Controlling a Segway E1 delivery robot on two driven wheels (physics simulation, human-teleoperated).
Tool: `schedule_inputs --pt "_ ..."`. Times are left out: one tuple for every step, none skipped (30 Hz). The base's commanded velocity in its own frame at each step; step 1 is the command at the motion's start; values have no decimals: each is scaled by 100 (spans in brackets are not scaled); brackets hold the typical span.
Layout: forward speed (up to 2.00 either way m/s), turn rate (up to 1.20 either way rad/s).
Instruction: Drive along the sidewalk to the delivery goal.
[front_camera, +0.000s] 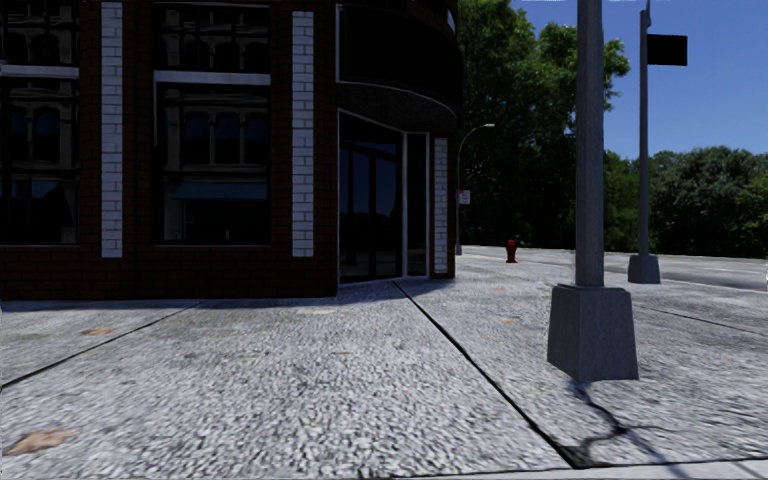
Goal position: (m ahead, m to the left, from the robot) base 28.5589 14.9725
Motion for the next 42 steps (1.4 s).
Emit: schedule_inputs --pt "200 -28" --pt "200 -28" --pt "200 -28" --pt "200 -28" --pt "200 -28" --pt "200 -28" --pt "200 -28" --pt "198 -28" --pt "187 -28" --pt "187 -28" --pt "180 -28" --pt "175 -28" --pt "167 -28" --pt "167 -28" --pt "164 -28" --pt "159 -28" --pt "155 -28" --pt "155 -28" --pt "154 -27" --pt "154 -26" --pt "154 -26" --pt "153 -25" --pt "153 -25" --pt "153 -25" --pt "153 -25" --pt "153 -25" --pt "153 -25" --pt "153 -25" --pt "153 -24" --pt "153 -24" --pt "153 -24" --pt "153 -24" --pt "153 -24" --pt "153 -24" --pt "153 -24" --pt "153 -24" --pt "153 -24" --pt "153 -24" --pt "153 -24" --pt "153 -24" --pt "161 -24" --pt "200 -24"
